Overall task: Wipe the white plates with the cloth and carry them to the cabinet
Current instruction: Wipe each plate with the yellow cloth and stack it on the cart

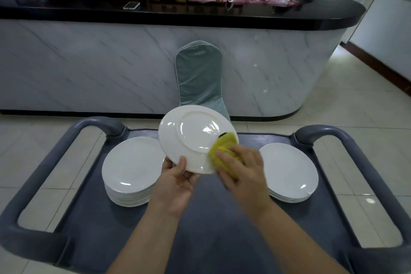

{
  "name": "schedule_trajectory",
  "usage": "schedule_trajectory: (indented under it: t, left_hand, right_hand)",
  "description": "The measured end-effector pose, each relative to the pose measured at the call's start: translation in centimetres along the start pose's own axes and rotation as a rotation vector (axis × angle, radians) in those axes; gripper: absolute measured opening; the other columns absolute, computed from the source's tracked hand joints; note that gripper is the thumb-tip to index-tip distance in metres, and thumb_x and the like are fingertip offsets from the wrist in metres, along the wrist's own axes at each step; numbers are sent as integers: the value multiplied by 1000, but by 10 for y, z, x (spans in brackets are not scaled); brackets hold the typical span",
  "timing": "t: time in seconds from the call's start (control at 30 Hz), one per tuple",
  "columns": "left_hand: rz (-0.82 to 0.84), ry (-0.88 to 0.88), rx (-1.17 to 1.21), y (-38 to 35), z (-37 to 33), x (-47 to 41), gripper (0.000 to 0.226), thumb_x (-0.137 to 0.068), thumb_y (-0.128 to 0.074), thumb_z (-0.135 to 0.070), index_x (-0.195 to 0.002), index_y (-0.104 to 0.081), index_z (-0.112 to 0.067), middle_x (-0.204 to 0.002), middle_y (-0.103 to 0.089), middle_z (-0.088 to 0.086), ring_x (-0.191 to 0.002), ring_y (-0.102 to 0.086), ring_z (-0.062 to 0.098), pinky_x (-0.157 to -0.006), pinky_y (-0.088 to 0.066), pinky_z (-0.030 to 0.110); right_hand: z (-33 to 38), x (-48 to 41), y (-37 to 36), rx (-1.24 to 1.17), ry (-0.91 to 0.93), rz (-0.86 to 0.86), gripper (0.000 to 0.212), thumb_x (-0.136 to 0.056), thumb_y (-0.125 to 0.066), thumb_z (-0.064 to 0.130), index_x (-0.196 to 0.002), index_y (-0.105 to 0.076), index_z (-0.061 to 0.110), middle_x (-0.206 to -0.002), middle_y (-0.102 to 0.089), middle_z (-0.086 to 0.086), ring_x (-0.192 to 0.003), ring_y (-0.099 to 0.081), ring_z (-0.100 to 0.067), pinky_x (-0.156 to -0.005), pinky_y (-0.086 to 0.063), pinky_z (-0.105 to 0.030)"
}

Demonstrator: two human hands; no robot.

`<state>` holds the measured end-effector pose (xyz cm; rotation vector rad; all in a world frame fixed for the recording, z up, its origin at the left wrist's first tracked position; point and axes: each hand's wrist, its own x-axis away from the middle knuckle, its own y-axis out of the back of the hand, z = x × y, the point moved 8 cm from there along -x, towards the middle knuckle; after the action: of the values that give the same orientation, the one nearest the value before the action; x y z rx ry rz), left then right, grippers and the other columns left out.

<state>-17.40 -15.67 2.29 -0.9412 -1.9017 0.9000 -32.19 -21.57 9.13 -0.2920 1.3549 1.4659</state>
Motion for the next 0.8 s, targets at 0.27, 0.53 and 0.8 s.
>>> schedule_trajectory:
  t: [0.27, 0.53, 0.8]
  left_hand:
    - [12, 6, -171, -6, 8, -11, 37, -90, -51, 0, -120, -58, -20, -101, -73, 9, -80, -72, 20, -60, -59, 28]
    - [240, 25, -604, -13, -22, -4, 36, -76, -63, -2, -111, -59, -10, -104, -70, 14, -92, -69, 29, -66, -59, 39]
    - [125, -47, -478, -35, -24, -35, 26, -90, -50, 8, -102, -57, -13, -98, -72, 9, -84, -72, 23, -69, -60, 40]
  right_hand:
    - [31, 5, -27, -66, 189, 44, 22, -93, -64, 34, -112, -72, 28, -118, -58, 0, -97, -50, -24, -81, -44, -39]
    - [-114, -58, -7, -115, -327, -26, 25, -89, -65, 32, -111, -72, 24, -105, -61, 3, -102, -54, -16, -97, -43, -40]
    - [-16, -32, -34, -195, 124, 102, 28, -96, -57, 36, -122, -62, 27, -123, -48, 0, -105, -47, -25, -97, -37, -32]
